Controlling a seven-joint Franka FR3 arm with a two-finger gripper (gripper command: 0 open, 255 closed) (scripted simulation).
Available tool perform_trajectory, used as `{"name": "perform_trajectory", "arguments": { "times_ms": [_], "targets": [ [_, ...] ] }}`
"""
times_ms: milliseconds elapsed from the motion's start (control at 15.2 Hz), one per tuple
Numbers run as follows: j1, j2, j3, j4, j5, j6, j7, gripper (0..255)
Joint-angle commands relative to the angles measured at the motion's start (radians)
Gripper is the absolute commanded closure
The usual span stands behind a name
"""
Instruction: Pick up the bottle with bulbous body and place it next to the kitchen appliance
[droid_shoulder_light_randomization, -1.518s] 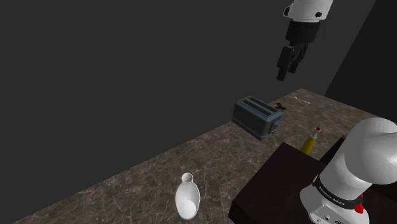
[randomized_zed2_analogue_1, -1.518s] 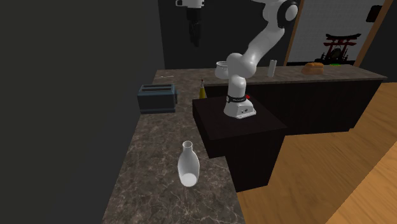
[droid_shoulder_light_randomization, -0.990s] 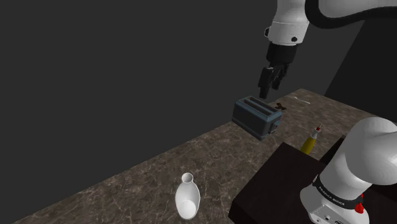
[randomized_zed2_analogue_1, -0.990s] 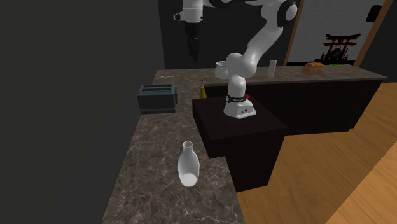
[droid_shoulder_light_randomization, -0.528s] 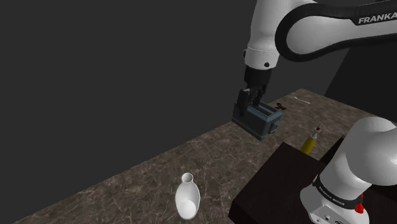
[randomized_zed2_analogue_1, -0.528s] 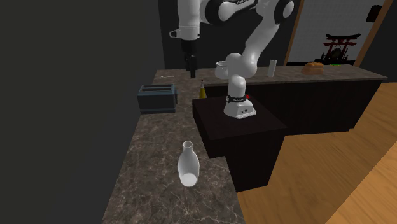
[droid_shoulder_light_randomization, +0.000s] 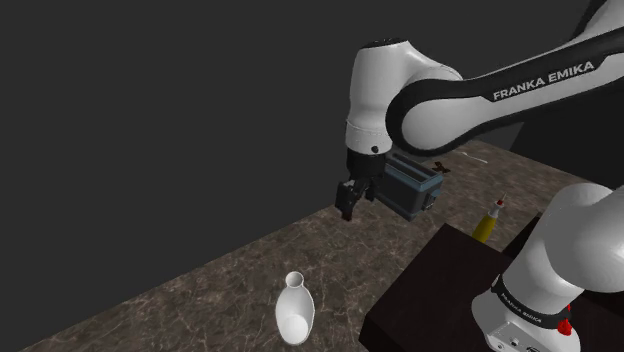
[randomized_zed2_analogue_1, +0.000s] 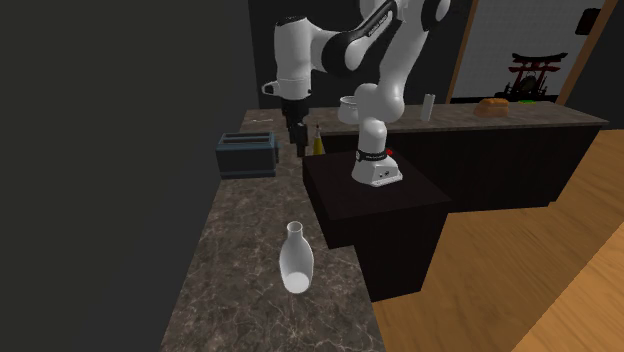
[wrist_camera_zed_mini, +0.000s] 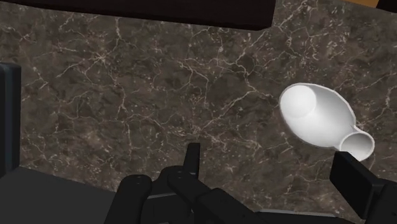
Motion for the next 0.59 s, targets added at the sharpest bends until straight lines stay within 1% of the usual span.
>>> {"name": "perform_trajectory", "arguments": {
  "times_ms": [0,264,528],
  "targets": [
    [-0.001,0.069,0.034,0.014,-0.007,0.056,0.032,0],
    [-0.005,0.219,0.103,0.052,-0.051,0.162,0.113,0],
    [-0.005,0.386,0.158,0.111,-0.142,0.252,0.219,0]
  ]
}}
